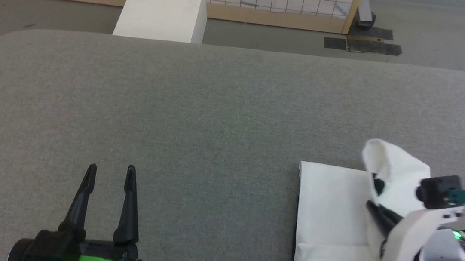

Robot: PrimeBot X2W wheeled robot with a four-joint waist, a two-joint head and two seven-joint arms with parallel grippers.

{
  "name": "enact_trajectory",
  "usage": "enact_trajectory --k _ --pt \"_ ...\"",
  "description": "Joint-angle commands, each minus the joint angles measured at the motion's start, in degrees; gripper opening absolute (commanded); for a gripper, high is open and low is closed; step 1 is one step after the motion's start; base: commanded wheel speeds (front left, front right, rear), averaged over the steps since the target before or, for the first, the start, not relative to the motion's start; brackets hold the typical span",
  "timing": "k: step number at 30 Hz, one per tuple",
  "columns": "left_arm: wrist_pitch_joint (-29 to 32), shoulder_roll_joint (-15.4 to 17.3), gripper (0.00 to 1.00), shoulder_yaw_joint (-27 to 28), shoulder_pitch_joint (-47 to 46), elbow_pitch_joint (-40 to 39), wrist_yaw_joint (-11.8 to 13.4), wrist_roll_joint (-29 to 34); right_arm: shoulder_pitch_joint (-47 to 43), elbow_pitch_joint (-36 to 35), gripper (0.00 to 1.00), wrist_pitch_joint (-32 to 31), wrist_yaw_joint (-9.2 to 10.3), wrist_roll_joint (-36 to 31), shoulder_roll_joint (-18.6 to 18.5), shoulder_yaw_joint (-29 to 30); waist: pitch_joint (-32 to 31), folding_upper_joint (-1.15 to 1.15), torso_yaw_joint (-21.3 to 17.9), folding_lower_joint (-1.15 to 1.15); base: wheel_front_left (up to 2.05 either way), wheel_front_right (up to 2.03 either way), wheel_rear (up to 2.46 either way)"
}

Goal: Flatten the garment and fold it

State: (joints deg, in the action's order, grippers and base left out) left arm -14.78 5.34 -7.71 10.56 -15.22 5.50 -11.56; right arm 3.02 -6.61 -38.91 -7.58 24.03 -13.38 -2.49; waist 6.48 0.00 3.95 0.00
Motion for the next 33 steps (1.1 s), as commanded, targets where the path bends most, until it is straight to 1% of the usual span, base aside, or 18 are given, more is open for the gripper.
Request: enact_trajectory --k 1,7,18,19,21,22,25,27,29,33 --pt "-0.22 -0.38 1.0 0.15 -0.78 0.21 -0.49 0.31 1.68 0.63 0.0 -0.13 0.09 -0.25 0.59 -1.37 0.7 0.0 0.87 0.0 0.0 0.0 0.0" --pt "-0.22 -1.01 1.0 -0.2 -1.57 0.86 -1.05 0.43 5.38 4.52 0.0 -0.12 0.09 -0.9 1.9 -7.47 1.54 0.0 2.57 0.0 0.0 0.0 0.0" --pt "-0.22 -1.88 1.0 -0.78 -2.47 2.28 -1.69 0.26 10.06 15.77 0.0 0.07 0.09 -5.54 5.28 -14.35 1.69 0.0 4.37 0.0 0.0 0.0 0.0" --pt "-0.22 -1.92 1.0 -0.81 -2.55 2.43 -1.74 0.23 10.19 16.55 0.1 -0.17 0.09 -5.95 5.36 -14.89 1.57 0.0 4.39 0.0 0.0 0.0 0.0" --pt "-0.22 -2.0 1.0 -0.84 -2.61 2.78 -1.9 0.16 10.45 17.58 0.76 -0.24 0.09 -6.01 5.7 -16.0 1.17 0.0 4.32 0.0 0.0 0.0 0.0" --pt "-0.22 -2.03 1.0 -0.79 -2.55 2.94 -1.94 0.15 10.65 17.62 1.0 0.1 0.09 -5.53 5.94 -16.3 0.93 0.0 4.16 0.0 0.0 0.0 0.0" --pt "-0.22 -2.08 1.0 -0.55 -2.08 3.22 -2.22 0.11 11.45 16.21 1.0 1.5 0.09 -3.95 6.37 -15.63 0.36 0.0 3.24 0.0 0.0 0.0 0.0" --pt "-0.22 -2.09 1.0 -0.5 -1.7 3.42 -2.47 0.14 11.83 14.1 1.0 2.35 0.09 -2.8 6.1 -14.09 0.11 0.0 2.58 0.0 0.0 0.0 0.0" --pt "-0.22 -2.12 1.0 -0.45 -1.45 3.43 -2.6 0.23 11.9 11.25 1.0 3.29 0.09 -2.26 5.07 -11.35 0.04 0.0 1.91 0.0 0.0 0.0 0.0" --pt "-0.22 -2.17 1.0 -0.57 -1.09 3.3 -2.84 0.36 9.7 5.46 1.0 5.03 0.09 -3.59 1.37 -3.36 0.2 0.0 0.93 0.0 0.0 0.0 0.0"
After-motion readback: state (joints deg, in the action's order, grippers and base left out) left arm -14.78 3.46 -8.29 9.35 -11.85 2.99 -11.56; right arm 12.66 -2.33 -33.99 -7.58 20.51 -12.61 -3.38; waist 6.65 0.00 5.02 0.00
